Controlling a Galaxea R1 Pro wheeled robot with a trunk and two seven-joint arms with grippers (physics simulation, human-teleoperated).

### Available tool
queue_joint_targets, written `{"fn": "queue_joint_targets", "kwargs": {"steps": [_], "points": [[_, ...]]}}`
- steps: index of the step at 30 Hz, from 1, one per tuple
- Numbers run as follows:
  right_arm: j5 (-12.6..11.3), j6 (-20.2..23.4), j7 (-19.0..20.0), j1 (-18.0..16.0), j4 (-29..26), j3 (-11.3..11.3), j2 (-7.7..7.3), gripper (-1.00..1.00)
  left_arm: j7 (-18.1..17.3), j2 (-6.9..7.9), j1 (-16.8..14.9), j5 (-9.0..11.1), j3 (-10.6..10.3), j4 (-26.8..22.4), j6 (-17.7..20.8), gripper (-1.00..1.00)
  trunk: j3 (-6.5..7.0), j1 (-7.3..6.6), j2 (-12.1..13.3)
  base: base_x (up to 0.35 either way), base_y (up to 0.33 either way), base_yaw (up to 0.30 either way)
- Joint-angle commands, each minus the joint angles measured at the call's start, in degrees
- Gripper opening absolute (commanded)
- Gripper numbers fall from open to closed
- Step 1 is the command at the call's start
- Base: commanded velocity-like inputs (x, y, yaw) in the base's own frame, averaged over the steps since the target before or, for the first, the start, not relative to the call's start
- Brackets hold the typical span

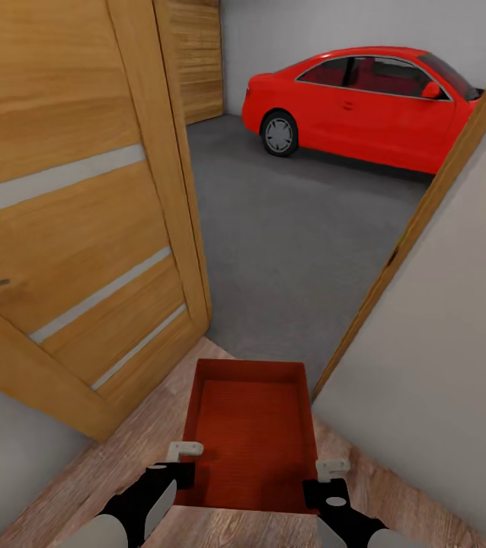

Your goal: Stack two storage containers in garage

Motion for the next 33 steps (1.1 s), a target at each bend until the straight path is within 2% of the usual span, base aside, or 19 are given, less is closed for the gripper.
{"fn": "queue_joint_targets", "kwargs": {"steps": [1,6,12,26,33], "points": [[-1.73,1.04,-0.11,-0.03,-0.04,0.3,-0.99,-1.0,0.33,0.13,-0.01,1.11,-2.25,-0.32,-0.68,-1.0,-0.09,0.03,-0.1,0.0,0.0,-0.243],[-1.73,1.08,-0.08,-0.03,-0.04,0.3,-1.05,-1.0,0.33,0.13,-0.01,1.11,-2.25,-0.35,-0.68,-1.0,-0.09,0.03,-0.1,0.0,0.0,-0.213],[-1.74,1.08,-0.08,-0.03,-0.04,0.3,-1.06,-1.0,0.33,0.13,0.0,1.11,-2.25,-0.37,-0.63,-1.0,-0.09,0.03,-0.1,0.0,0.023,-0.034],[-1.75,1.08,-0.04,-0.03,-0.04,0.3,-1.06,-1.0,0.32,0.13,-0.02,1.11,-2.25,-0.37,-0.49,-1.0,-0.09,0.03,-0.1,0.0,0.29,-0.001],[-1.69,1.08,-0.1,-0.03,-0.04,0.3,-0.93,-1.0,0.33,0.13,-0.02,1.11,-2.25,-0.41,-0.59,-1.0,-0.09,0.03,-0.1,0.0,0.048,-0.088]]}}
